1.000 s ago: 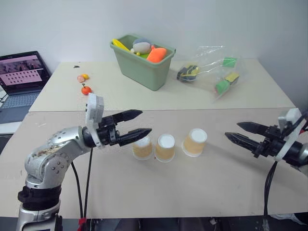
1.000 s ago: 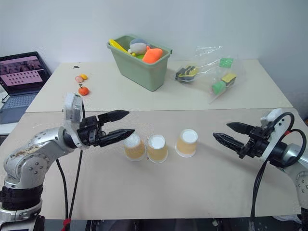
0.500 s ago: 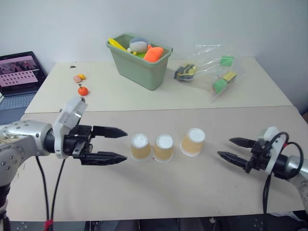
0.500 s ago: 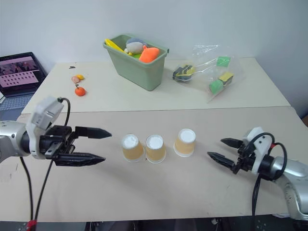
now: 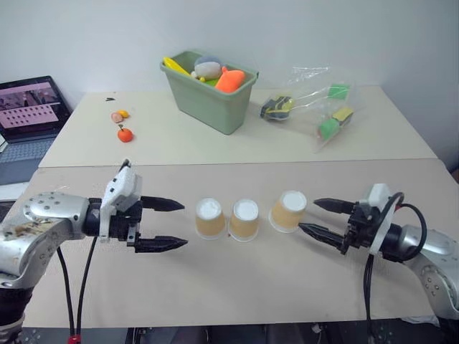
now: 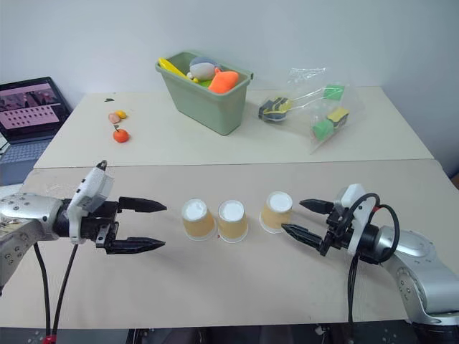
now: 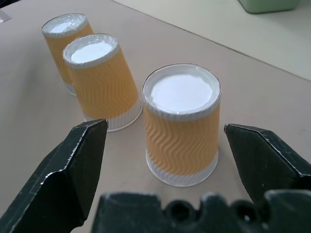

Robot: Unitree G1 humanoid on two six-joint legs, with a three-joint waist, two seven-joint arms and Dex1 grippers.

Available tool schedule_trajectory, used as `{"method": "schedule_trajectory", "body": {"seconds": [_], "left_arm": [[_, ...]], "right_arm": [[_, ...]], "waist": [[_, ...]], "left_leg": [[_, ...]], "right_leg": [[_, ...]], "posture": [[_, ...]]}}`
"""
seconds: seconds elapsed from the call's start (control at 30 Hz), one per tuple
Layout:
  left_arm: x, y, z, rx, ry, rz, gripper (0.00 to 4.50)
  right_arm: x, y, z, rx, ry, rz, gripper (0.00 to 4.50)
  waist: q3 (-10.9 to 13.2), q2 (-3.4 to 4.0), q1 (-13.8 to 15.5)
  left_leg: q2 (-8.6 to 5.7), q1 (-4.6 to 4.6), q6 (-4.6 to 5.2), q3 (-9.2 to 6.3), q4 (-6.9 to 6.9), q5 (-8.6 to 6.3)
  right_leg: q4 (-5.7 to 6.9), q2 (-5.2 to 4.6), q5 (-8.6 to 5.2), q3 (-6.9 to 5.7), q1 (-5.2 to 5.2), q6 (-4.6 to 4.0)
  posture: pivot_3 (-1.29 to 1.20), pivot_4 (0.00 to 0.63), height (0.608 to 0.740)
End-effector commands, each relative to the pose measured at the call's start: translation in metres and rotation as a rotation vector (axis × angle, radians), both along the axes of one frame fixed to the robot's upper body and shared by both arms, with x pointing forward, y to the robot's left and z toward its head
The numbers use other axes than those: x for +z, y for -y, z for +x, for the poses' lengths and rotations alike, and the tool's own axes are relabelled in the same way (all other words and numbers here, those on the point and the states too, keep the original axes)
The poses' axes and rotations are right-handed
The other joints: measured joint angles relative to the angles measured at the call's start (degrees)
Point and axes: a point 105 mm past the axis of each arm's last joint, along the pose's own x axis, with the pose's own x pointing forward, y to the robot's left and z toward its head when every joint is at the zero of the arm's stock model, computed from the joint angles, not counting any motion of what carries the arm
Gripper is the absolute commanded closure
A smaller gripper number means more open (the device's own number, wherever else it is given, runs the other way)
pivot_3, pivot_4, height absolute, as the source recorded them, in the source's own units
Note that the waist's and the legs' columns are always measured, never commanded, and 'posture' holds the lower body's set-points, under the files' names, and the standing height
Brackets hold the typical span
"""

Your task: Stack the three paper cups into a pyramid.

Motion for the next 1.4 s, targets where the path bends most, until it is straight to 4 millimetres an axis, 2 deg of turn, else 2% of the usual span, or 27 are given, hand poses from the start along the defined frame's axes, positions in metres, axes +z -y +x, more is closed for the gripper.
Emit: {"method": "schedule_trajectory", "body": {"seconds": [0.03,0.37,0.7,0.8,0.83,0.87,0.9,0.97,1.03,1.2,1.23,1.33,1.4], "left_arm": [[0.004,0.004,0.000,-0.006,0.047,-0.010,0.01],[0.010,0.013,0.001,0.008,0.078,-0.043,0.01],[0.008,0.009,0.002,0.037,0.073,-0.032,0.01],[0.010,0.009,0.002,0.046,0.072,-0.047,0.00],[0.010,0.009,0.002,0.049,0.071,-0.048,0.00],[0.010,0.008,0.002,0.051,0.069,-0.048,0.00],[0.010,0.007,0.001,0.054,0.064,-0.046,0.00],[0.007,0.003,-0.002,0.064,0.044,-0.030,0.00],[0.005,-0.003,-0.002,0.084,0.033,-0.012,0.00],[0.008,-0.033,0.005,0.198,0.036,0.008,0.00],[0.008,-0.039,0.006,0.225,0.041,0.021,0.00],[0.008,-0.057,0.010,0.290,0.063,0.046,0.00],[0.011,-0.059,0.012,0.305,0.076,0.034,0.00]], "right_arm": [[0.007,-0.004,0.003,0.014,0.024,0.024,0.00],[-0.007,-0.010,0.015,0.020,0.021,0.019,0.00],[-0.008,-0.020,0.031,0.036,0.043,0.028,0.00],[-0.008,-0.021,0.035,0.028,0.050,0.047,0.58],[-0.007,-0.020,0.037,0.021,0.054,0.053,0.95],[-0.007,-0.020,0.039,0.015,0.050,0.060,1.14],[-0.007,-0.020,0.040,0.012,0.048,0.061,1.57],[-0.008,-0.019,0.042,0.006,0.043,0.056,1.88],[-0.005,-0.019,0.043,0.011,0.052,0.048,1.88],[0.034,-0.019,0.044,0.055,0.128,0.042,1.88],[0.046,-0.020,0.043,0.078,0.152,0.036,1.88],[0.100,-0.032,0.039,0.153,0.237,0.082,1.88],[0.119,-0.043,0.032,0.218,0.231,0.105,1.88]], "waist": [[0.00,-0.01,0.07],[0.00,0.00,0.07],[-0.01,0.00,-0.05],[-0.01,0.00,-0.03],[-0.01,0.00,-0.03],[-0.01,0.00,-0.03],[-0.01,0.00,-0.07],[-0.01,0.00,-0.11],[-0.01,0.00,-0.25],[0.00,0.01,-0.32],[0.00,0.02,-0.33],[0.02,0.05,-0.60],[0.02,0.04,-0.71]], "left_leg": [[-0.01,-0.01,0.00,0.00,0.01,0.00],[0.00,-0.12,0.01,0.00,0.01,-0.01],[0.00,-0.09,-0.04,0.01,0.02,0.02],[0.01,-0.10,-0.04,0.01,0.01,0.02],[0.00,-0.10,-0.04,0.01,0.01,0.02],[0.00,-0.10,-0.05,0.01,0.02,0.03],[0.00,-0.10,-0.05,0.01,0.02,0.03],[0.00,-0.10,-0.05,0.01,0.01,0.03],[0.01,-0.10,-0.05,0.01,0.00,0.02],[0.02,-0.11,-0.04,0.03,0.01,0.02],[0.03,-0.11,-0.04,0.03,0.02,0.02],[0.10,-0.10,-0.04,0.04,0.01,0.03],[0.17,-0.12,-0.05,0.04,0.00,0.03]], "right_leg": [[0.00,0.00,0.01,0.00,-0.12,-0.01],[0.01,0.00,0.04,0.00,-0.30,-0.04],[0.04,0.01,0.07,0.00,-0.30,-0.08],[0.03,0.01,0.07,0.00,-0.30,-0.08],[0.03,0.01,0.07,0.00,-0.30,-0.08],[0.03,0.01,0.07,0.00,-0.30,-0.08],[0.03,0.01,0.07,0.00,-0.30,-0.08],[0.03,0.01,0.07,0.01,-0.33,-0.08],[0.04,0.02,0.07,0.00,-0.37,-0.09],[0.05,0.04,0.09,0.02,-0.38,-0.10],[0.06,0.05,0.09,0.02,-0.39,-0.11],[0.06,0.12,0.11,0.02,-0.41,-0.15],[0.06,0.19,0.14,0.02,-0.44,-0.20]], "posture": [[0.00,0.150,0.740],[0.00,0.150,0.740],[0.00,0.150,0.740],[0.00,0.150,0.740],[0.00,0.150,0.740],[0.00,0.150,0.740],[0.00,0.150,0.740],[0.00,0.150,0.740],[0.00,0.150,0.740],[0.00,0.150,0.740],[0.00,0.150,0.740],[0.00,0.150,0.740],[0.00,0.150,0.740]]}}
